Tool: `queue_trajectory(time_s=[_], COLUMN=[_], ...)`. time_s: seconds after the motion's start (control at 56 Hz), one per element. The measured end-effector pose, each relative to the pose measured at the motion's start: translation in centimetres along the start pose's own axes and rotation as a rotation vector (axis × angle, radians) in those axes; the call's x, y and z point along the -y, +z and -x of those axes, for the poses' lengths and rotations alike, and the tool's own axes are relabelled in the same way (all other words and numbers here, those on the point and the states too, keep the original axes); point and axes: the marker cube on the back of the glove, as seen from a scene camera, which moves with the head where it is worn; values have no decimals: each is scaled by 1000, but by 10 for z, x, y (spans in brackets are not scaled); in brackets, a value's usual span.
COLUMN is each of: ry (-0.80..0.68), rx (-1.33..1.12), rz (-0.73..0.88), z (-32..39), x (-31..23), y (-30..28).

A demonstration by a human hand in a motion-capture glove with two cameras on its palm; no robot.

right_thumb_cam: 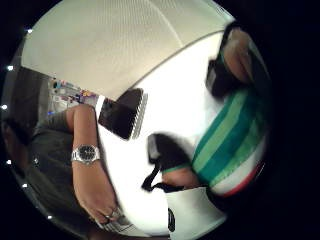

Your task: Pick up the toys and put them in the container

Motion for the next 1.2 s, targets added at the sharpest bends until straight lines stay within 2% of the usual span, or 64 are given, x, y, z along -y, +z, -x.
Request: queue_trajectory(time_s=[0.178, 0.357, 0.428, 0.589, 0.66, 0.714, 0.821, 0.857, 0.946, 0.982, 1.053, 1.142, 1.196], ry=[75, 125, 81, -58, -236, -357, -223, -230, -334, -314, -134, -304, -239], rx=[-8, -4, -13, -160, -186, -175, -89, -87, -125, -137, -88, -60, -75], rz=[-200, -272, -313, -469, -528, -563, -623, -620, -592, -584, -559, -505, -488], z=[1, 5, 21, 80, 110, 126, 169, 176, 191, 196, 211, 228, 220], x=[3, -17, -21, -10, 0, 14, 65, 81, 114, 129, 159, 188, 210], y=[-8, -37, -69, -184, -236, -269, -323, -332, -344, -346, -349, -339, -332])
